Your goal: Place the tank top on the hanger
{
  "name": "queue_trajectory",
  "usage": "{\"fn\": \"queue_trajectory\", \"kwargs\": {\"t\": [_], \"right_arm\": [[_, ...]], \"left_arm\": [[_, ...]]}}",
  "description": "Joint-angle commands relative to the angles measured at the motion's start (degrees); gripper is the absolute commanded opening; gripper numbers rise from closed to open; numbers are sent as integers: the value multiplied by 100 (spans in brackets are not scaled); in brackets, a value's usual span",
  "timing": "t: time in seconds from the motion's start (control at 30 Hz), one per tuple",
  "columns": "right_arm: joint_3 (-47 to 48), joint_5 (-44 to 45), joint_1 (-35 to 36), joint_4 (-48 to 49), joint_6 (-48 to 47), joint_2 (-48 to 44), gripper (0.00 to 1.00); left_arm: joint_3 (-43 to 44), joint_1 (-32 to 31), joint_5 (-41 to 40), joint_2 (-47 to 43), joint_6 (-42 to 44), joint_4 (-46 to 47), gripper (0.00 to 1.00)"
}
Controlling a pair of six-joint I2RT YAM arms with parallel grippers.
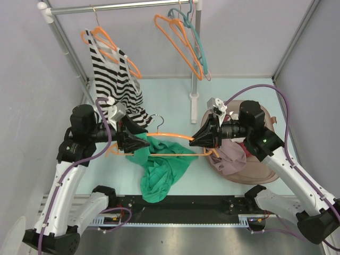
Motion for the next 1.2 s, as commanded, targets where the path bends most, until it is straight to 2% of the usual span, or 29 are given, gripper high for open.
{"fn": "queue_trajectory", "kwargs": {"t": [0.0,0.03,0.07,0.13,0.27,0.3,0.47,0.53,0.57,0.6,0.7,0.77,0.87,1.0,1.03,1.07,1.13,1.17], "right_arm": [[427,-266,-28,217,-155,133,0],[462,-274,-28,199,-225,160,0],[471,-266,-37,164,-260,204,0],[480,-213,-37,164,-313,310,0],[515,-125,-81,225,-322,433,0],[524,-90,-90,252,-322,485,0],[594,59,-142,331,-322,582,0],[603,209,-169,357,-322,582,13],[603,261,-238,357,-322,574,22],[603,340,-283,357,-322,573,44],[568,612,-598,340,-253,530,80],[542,989,-966,305,-156,424,86],[472,1656,-1572,375,256,231,87],[-20,2335,-1953,770,741,-287,88],[-169,2432,-1944,718,750,-357,88],[-231,2450,-1918,692,776,-436,88],[-337,2572,-1472,516,707,-437,87],[-415,3104,-1122,402,593,-411,86]], "left_arm": [[-59,-137,383,-48,80,-55,54],[-59,-145,401,-48,98,-56,41],[-59,-172,410,-48,124,-64,35],[-77,-189,453,-92,168,-82,23],[-156,-207,471,-189,265,-91,10],[-191,-207,445,-206,265,-91,0],[-244,-216,357,-259,423,-91,0],[-261,-233,7,-242,467,-82,0],[-287,-233,-125,-207,476,-99,0],[-296,-233,-501,-198,485,-91,0],[-393,-233,-1004,-233,502,-12,0],[-480,-234,-1233,-268,511,102,0],[-647,-233,-1733,-400,502,287,0],[-981,-225,-3138,-663,354,708,0],[-1060,-216,-3698,-733,318,901,0],[-1200,-216,-3921,-751,318,998,0],[-1324,-190,-4116,-795,300,1252,0],[-1447,-172,-4004,-822,265,1341,0]]}}
